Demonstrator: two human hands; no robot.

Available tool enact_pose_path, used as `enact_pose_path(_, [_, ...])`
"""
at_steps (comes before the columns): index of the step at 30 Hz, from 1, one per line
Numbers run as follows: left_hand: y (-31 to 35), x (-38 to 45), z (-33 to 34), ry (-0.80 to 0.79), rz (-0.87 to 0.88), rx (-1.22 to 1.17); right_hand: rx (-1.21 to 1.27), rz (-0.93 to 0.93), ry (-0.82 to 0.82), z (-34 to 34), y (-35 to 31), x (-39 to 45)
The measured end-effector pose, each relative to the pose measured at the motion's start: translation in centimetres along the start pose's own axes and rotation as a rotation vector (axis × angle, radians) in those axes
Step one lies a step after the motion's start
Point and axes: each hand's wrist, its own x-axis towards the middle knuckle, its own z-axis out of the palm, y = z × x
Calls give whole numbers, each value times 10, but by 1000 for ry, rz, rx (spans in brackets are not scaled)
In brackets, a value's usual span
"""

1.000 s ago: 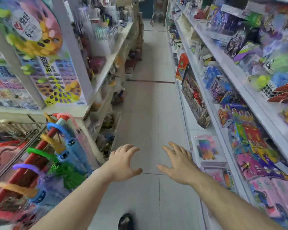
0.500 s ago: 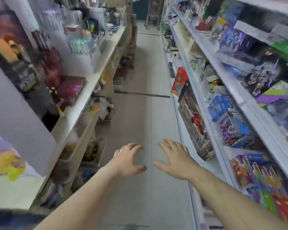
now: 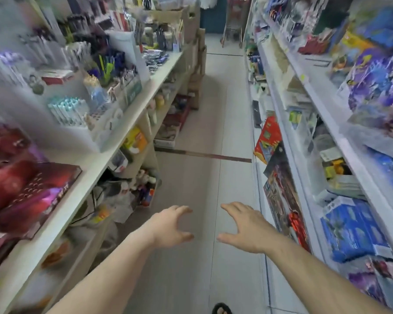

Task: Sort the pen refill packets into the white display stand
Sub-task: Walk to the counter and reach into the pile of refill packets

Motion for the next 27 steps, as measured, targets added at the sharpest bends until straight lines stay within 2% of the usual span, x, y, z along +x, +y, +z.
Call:
enact_pose_path(5, [2, 94, -60, 34, -27, -18, -12, -64, -12, -74, 33, 100])
enact_pose_path(9, [-23, 178, -103, 62, -43, -39, -44, -111, -67, -118, 49, 188])
enact_pose_path(16, [-64, 339, -200, 112, 5, -64, -58, -51, -78, -202, 70, 356])
enact_pose_path(20, [-75, 415, -259, 129, 36, -44, -85, -64, -31, -256, 74, 445])
enact_pose_path(27, [-104, 528, -336, 135, -30, -40, -101, -155, -86, -313, 94, 589])
